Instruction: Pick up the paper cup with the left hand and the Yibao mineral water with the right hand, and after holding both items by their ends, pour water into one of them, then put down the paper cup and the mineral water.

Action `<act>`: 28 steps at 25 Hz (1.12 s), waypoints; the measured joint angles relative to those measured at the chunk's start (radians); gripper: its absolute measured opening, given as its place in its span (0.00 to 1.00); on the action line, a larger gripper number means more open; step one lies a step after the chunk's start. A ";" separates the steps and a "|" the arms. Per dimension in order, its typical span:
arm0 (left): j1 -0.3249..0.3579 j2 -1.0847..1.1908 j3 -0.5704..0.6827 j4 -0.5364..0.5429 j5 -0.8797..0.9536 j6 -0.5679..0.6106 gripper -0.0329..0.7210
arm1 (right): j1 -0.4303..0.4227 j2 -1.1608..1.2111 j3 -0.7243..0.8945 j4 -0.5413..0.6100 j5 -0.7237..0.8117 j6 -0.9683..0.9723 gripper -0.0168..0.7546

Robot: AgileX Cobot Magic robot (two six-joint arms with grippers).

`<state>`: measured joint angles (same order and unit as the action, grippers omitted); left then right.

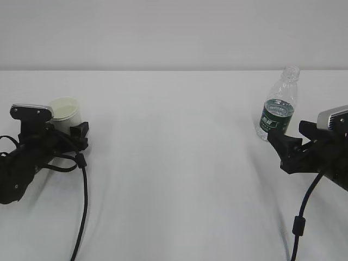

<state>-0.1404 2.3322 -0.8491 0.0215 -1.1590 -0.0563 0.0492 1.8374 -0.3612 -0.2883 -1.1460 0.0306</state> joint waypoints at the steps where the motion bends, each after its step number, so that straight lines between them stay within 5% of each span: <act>1: 0.000 -0.007 0.002 -0.002 0.001 0.003 0.80 | 0.000 0.000 0.000 -0.002 0.000 0.000 0.79; 28: 0.000 -0.101 0.096 -0.013 0.004 0.013 0.80 | 0.000 0.000 0.000 -0.025 0.000 0.027 0.79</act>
<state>-0.1404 2.2311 -0.7534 0.0089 -1.1552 -0.0430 0.0492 1.8374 -0.3612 -0.3132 -1.1460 0.0572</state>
